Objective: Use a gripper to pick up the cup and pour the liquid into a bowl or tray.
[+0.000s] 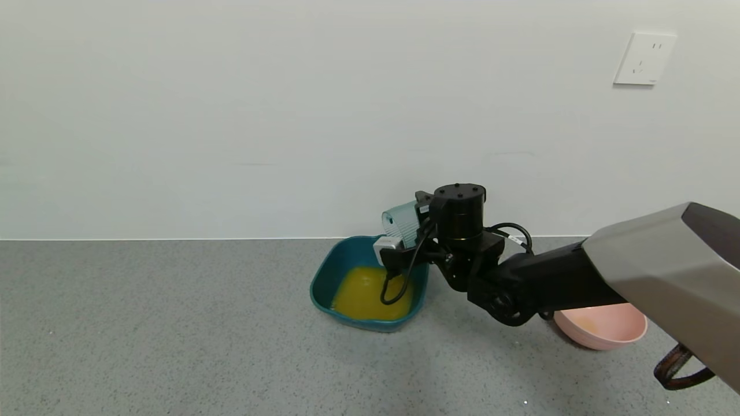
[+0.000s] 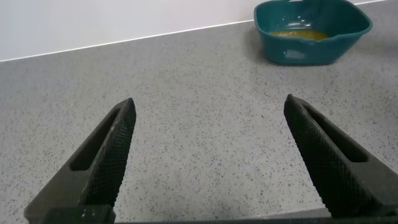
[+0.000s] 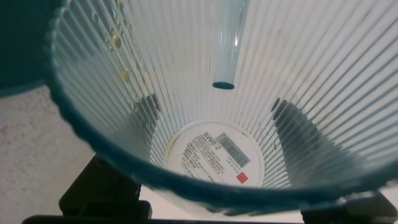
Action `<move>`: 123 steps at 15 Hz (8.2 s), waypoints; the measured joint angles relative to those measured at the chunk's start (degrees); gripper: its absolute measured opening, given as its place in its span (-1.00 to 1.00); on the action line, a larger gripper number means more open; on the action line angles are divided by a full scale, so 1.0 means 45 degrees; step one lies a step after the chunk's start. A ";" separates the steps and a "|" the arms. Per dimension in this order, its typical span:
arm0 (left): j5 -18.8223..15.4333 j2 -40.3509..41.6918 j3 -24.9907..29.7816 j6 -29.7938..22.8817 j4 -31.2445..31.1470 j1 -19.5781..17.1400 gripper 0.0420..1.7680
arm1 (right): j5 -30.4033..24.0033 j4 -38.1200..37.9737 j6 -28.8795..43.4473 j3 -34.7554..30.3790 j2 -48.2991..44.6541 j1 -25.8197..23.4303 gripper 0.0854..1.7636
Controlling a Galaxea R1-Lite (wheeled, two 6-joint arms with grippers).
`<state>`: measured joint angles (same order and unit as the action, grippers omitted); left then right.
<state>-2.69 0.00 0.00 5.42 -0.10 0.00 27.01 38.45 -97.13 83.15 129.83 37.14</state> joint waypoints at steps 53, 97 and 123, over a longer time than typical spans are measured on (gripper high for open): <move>-0.0005 0.0000 0.0000 0.0000 0.0000 0.0000 0.94 | 0.1157 0.1457 2.4224 -0.1268 0.2725 -0.2674 0.51; 0.0000 0.0000 0.0000 0.0000 0.0005 0.0000 0.94 | -0.0062 -0.9333 2.4750 -0.5648 -0.8750 0.0406 0.92; 0.0000 0.0000 0.0000 0.0005 0.0000 0.0000 0.94 | -0.0694 -1.3602 2.2398 -0.9603 -2.4582 -0.7772 0.92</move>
<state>-2.69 0.00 0.00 5.45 -0.10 0.00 23.89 -22.76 3.66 39.94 19.21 2.17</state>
